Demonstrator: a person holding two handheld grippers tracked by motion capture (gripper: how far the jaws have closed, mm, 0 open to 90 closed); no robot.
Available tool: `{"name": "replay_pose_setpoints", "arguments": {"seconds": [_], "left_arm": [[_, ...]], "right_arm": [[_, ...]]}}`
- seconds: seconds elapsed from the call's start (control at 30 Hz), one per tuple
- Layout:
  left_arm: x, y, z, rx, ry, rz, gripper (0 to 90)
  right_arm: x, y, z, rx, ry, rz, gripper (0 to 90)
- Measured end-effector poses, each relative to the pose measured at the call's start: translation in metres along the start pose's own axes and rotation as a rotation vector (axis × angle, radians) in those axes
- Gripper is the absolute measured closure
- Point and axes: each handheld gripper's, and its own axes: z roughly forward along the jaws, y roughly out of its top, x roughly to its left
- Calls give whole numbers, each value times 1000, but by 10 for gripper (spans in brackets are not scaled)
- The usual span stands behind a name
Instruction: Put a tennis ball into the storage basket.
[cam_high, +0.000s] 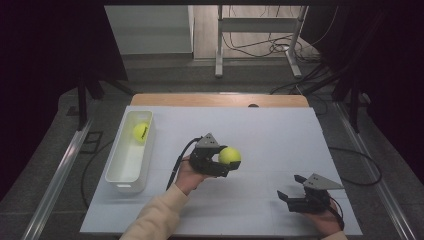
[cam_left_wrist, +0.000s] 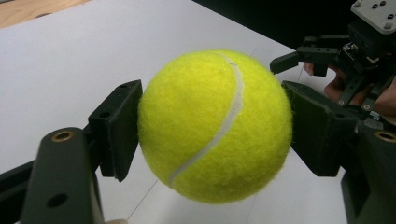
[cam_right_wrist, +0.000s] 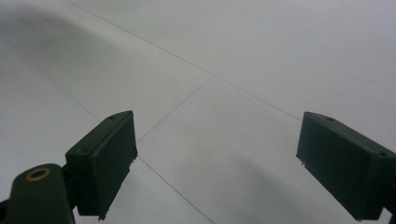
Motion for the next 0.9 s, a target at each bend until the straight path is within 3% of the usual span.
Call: {"name": "replay_pose_setpoints", "arguments": {"seconds": [0.9], "left_arm": [[8, -8, -29, -37, 45, -19, 255]], "right_arm": [[0, 0, 0, 1, -1, 0, 127]]}}
